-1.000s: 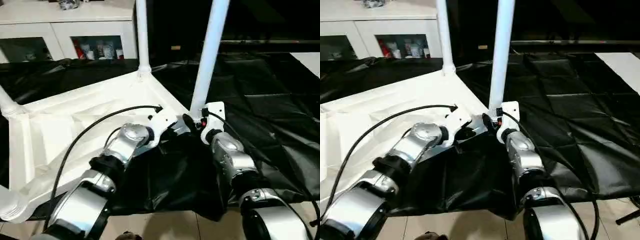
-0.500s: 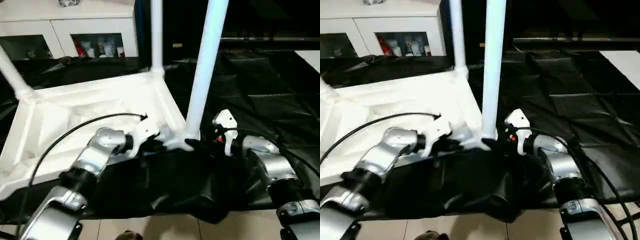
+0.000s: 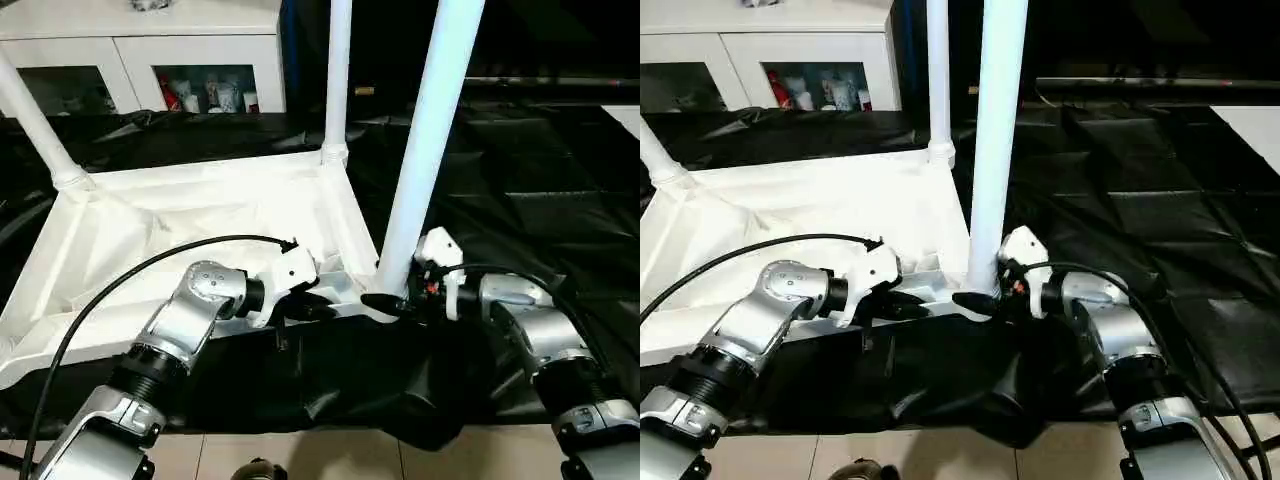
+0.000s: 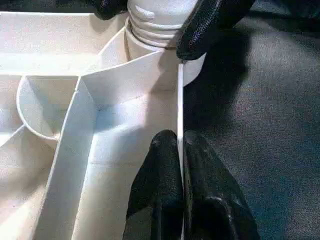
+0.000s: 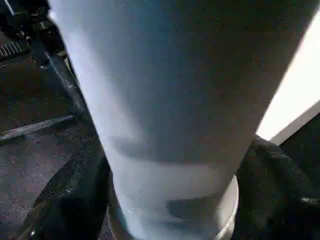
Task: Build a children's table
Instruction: Rotate leg to tighten
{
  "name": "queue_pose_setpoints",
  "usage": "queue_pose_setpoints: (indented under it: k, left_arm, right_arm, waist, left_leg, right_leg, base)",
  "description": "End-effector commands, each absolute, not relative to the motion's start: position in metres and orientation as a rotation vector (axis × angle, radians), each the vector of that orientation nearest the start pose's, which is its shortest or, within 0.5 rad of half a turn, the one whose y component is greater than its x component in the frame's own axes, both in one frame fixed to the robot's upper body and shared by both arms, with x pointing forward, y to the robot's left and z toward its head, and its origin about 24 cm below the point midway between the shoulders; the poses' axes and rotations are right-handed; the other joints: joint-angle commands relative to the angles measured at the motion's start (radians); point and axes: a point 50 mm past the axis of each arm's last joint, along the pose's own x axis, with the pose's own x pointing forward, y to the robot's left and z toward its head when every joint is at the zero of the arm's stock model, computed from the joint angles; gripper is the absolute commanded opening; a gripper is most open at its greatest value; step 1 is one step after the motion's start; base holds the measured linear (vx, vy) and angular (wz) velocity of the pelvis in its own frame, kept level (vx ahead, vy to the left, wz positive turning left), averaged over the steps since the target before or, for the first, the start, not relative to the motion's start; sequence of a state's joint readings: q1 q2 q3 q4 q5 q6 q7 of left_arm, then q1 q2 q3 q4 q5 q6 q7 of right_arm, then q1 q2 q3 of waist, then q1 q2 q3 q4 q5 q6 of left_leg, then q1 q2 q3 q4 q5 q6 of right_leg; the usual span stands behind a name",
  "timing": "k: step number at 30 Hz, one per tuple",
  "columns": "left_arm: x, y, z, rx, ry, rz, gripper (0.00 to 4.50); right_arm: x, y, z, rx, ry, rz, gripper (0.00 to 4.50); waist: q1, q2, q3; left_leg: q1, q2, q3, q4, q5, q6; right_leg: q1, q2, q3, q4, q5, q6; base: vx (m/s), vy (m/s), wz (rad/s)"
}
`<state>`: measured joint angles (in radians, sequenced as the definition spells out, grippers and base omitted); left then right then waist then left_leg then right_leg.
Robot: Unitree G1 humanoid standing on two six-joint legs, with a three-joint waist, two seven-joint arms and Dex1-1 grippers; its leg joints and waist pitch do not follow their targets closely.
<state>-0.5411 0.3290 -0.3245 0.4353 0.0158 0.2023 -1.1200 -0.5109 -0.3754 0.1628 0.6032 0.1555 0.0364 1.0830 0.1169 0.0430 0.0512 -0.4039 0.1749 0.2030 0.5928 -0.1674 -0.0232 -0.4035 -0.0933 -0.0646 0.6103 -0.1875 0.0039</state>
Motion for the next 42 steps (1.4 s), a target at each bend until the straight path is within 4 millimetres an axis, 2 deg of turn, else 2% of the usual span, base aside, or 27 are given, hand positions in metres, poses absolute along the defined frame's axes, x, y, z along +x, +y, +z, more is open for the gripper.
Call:
queue_pose_setpoints:
  k: [1, 5, 14, 16, 17, 18, 19, 20, 21, 23, 24, 25, 27, 30, 32, 33, 36, 37, 39, 41, 42]
  left_arm:
    - [0.305, 0.101, 0.063, 0.365, 0.356, -1.361, 0.0]
    - [0.305, 0.101, 0.062, 0.367, 0.358, -1.358, 0.0]
    - [0.306, 0.105, 0.06, 0.373, 0.376, -1.333, 0.0]
    - [0.31, 0.105, 0.058, 0.379, 0.381, -1.289, 0.0]
    - [0.315, 0.105, 0.057, 0.388, 0.377, -1.232, 0.0]
    - [0.316, 0.104, 0.057, 0.389, 0.376, -1.226, 0.0]
    - [0.326, 0.102, 0.054, 0.395, 0.373, -1.123, 0.0]
    - [0.332, 0.099, 0.054, 0.39, 0.373, -1.065, 0.0]
    - [0.335, 0.096, 0.053, 0.385, 0.379, -1.03, 0.0]
    - [0.337, 0.094, 0.052, 0.386, 0.382, -1.013, 0.0]
    - [0.342, 0.088, 0.051, 0.39, 0.392, -0.964, 0.0]
    - [0.345, 0.081, 0.05, 0.376, 0.403, -0.928, 0.0]
    - [0.349, 0.073, 0.049, 0.363, 0.409, -0.887, 0.0]
    - [0.352, 0.057, 0.05, 0.352, 0.398, -0.879, 0.0]
    - [0.353, 0.054, 0.05, 0.347, 0.396, -0.88, 0.0]
    - [0.354, 0.051, 0.051, 0.354, 0.39, -0.883, 0.0]
    - [0.354, 0.051, 0.051, 0.364, 0.388, -0.895, 0.0]
    - [0.354, 0.051, 0.051, 0.365, 0.388, -0.896, 0.0]
    - [0.353, 0.054, 0.049, 0.386, 0.387, -0.911, 0.0]
    - [0.353, 0.057, 0.048, 0.394, 0.384, -0.923, 0.0]
    - [0.353, 0.059, 0.048, 0.401, 0.38, -0.932, 0.0]
  right_arm:
    - [0.316, -0.161, 0.049, -0.197, 0.304, 1.114, 3.23]
    - [0.317, -0.161, 0.05, -0.188, 0.297, 1.111, 2.85]
    - [0.315, -0.157, 0.045, -0.129, 0.28, 1.084, 2.73]
    - [0.319, -0.156, 0.043, -0.112, 0.271, 1.014, 2.73]
    - [0.323, -0.155, 0.039, -0.1, 0.266, 0.93, 2.73]
    - [0.323, -0.155, 0.039, -0.099, 0.266, 0.922, 2.73]
    - [0.329, -0.154, 0.032, -0.098, 0.267, 0.789, 2.73]
    - [0.333, -0.153, 0.028, -0.065, 0.281, 0.686, 2.73]
    - [0.336, -0.152, 0.024, -0.041, 0.294, 0.608, 2.73]
    - [0.337, -0.151, 0.022, -0.029, 0.303, 0.563, 2.73]
    - [0.34, -0.149, 0.016, 0.003, 0.339, 0.438, 2.73]
    - [0.342, -0.146, 0.011, 0.008, 0.366, 0.362, 2.73]
    - [0.343, -0.141, 0.006, -0.002, 0.395, 0.283, 2.73]
    - [0.347, -0.125, 0.011, -0.049, 0.348, 0.293, 2.73]
    - [0.348, -0.123, 0.014, -0.064, 0.329, 0.297, 2.73]
    - [0.35, -0.121, 0.016, -0.048, 0.32, 0.299, 2.73]
    - [0.35, -0.122, 0.017, -0.029, 0.311, 0.31, 2.73]
    - [0.35, -0.123, 0.018, -0.025, 0.309, 0.312, 3.08]
    - [0.352, -0.125, 0.023, 0.026, 0.268, 0.327, 3.43]
    - [0.353, -0.126, 0.028, 0.019, 0.239, 0.355, 3.45]
    - [0.353, -0.128, 0.031, 0.014, 0.223, 0.371, 3.52]
  waist:
    - [0.001, -0.023, -0.069]
    - [0.0, -0.02, -0.07]
    - [0.0, -0.019, -0.071]
    - [-0.001, -0.017, -0.072]
    - [-0.004, -0.019, -0.071]
    - [-0.008, -0.018, -0.069]
    - [-0.009, -0.018, -0.07]
    - [-0.013, -0.015, -0.068]
    - [-0.016, -0.016, -0.068]
    - [-0.019, -0.018, -0.067]
    - [-0.018, -0.011, -0.067]
    - [-0.022, -0.012, -0.064]
    - [-0.023, -0.007, -0.067]
    - [-0.023, -0.008, -0.066]
    - [-0.02, -0.009, -0.066]
    - [-0.021, -0.003, -0.067]
    - [-0.02, -0.007, -0.066]
    - [-0.02, -0.007, -0.066]
    - [-0.02, -0.005, -0.067]
    - [-0.018, -0.007, -0.067]
    - [-0.021, -0.008, -0.066]
  left_leg:
    - [0.028, 0.062, -0.028, -0.066, -0.185, 0.07]
    - [0.029, 0.062, -0.028, -0.065, -0.185, 0.07]
    - [0.028, 0.061, -0.028, -0.063, -0.174, 0.075]
    - [0.03, 0.061, -0.028, -0.063, -0.174, 0.072]
    - [0.029, 0.06, -0.028, -0.064, -0.18, 0.068]
    - [0.03, 0.059, -0.029, -0.067, -0.197, 0.056]
    - [0.031, 0.061, -0.03, -0.067, -0.201, 0.048]
    - [0.036, 0.057, -0.031, -0.07, -0.232, 0.026]
    - [0.037, 0.057, -0.029, -0.07, -0.24, 0.021]
    - [0.038, 0.056, -0.032, -0.073, -0.262, 0.006]
    - [0.038, 0.057, -0.032, -0.073, -0.26, 0.005]
    - [0.038, 0.056, -0.031, -0.075, -0.266, 0.002]
    - [0.046, 0.054, -0.036, -0.077, -0.306, -0.027]
    - [0.047, 0.053, -0.033, -0.077, -0.328, -0.024]
    - [0.043, 0.052, -0.034, -0.076, -0.323, -0.015]
    - [0.042, 0.053, -0.035, -0.077, -0.32, -0.007]
    - [0.037, 0.055, -0.037, -0.079, -0.322, 0.0]
    - [0.038, 0.055, -0.036, -0.079, -0.32, 0.001]
    - [0.039, 0.055, -0.036, -0.079, -0.326, 0.006]
    - [0.036, 0.055, -0.037, -0.079, -0.322, 0.008]
    - [0.028, 0.055, -0.038, -0.081, -0.31, 0.011]
  right_leg:
    - [0.04, -0.067, 0.042, -0.068, -0.19, -0.242]
    - [0.04, -0.066, 0.042, -0.067, -0.181, -0.247]
    - [0.041, -0.065, 0.041, -0.064, -0.157, -0.253]
    - [0.039, -0.066, 0.042, -0.064, -0.155, -0.257]
    - [0.04, -0.065, 0.041, -0.065, -0.162, -0.257]
    - [0.039, -0.066, 0.042, -0.069, -0.187, -0.252]
    - [0.039, -0.067, 0.042, -0.068, -0.193, -0.249]
    - [0.037, -0.067, 0.042, -0.074, -0.234, -0.24]
    - [0.036, -0.066, 0.043, -0.076, -0.245, -0.237]
    - [0.037, -0.069, 0.043, -0.08, -0.278, -0.224]
    - [0.035, -0.07, 0.044, -0.082, -0.28, -0.216]
    - [0.031, -0.066, 0.045, -0.085, -0.285, -0.214]
    - [0.031, -0.068, 0.042, -0.089, -0.325, -0.202]
    - [0.029, -0.069, 0.044, -0.094, -0.314, -0.192]
    - [0.032, -0.072, 0.044, -0.096, -0.317, -0.188]
    - [0.033, -0.071, 0.044, -0.095, -0.312, -0.187]
    - [0.036, -0.071, 0.042, -0.095, -0.313, -0.184]
    - [0.036, -0.071, 0.042, -0.095, -0.312, -0.184]
    - [0.035, -0.07, 0.042, -0.095, -0.305, -0.187]
    - [0.038, -0.072, 0.042, -0.094, -0.302, -0.187]
    - [0.043, -0.072, 0.04, -0.091, -0.295, -0.185]
  base:
    - [0.0, 0.0, 0.0]
    - [0.0, 0.0, 0.0]
    - [0.0, 0.0, 0.0]
    - [0.0, 0.0, 0.0]
    - [0.0, 0.0, 0.0]
    - [0.0, 0.0, 0.0]
    - [0.0, 0.0, 0.0]
    - [0.0, 0.0, 0.0]
    - [0.0, 0.0, 0.0]
    - [0.0, 0.0, 0.0]
    - [0.0, 0.0, 0.0]
    - [0.0, 0.0, 0.0]
    - [0.0, 0.0, 0.0]
    - [0.0, 0.0, 0.0]
    - [0.0, 0.0, 0.0]
    - [0.0, 0.0, 0.0]
    - [0.0, 0.0, 0.0]
    - [0.0, 0.0, 0.0]
    - [0.0, 0.0, 0.0]
    - [0.0, 0.0, 0.0]
    - [0.0, 0.0, 0.0]
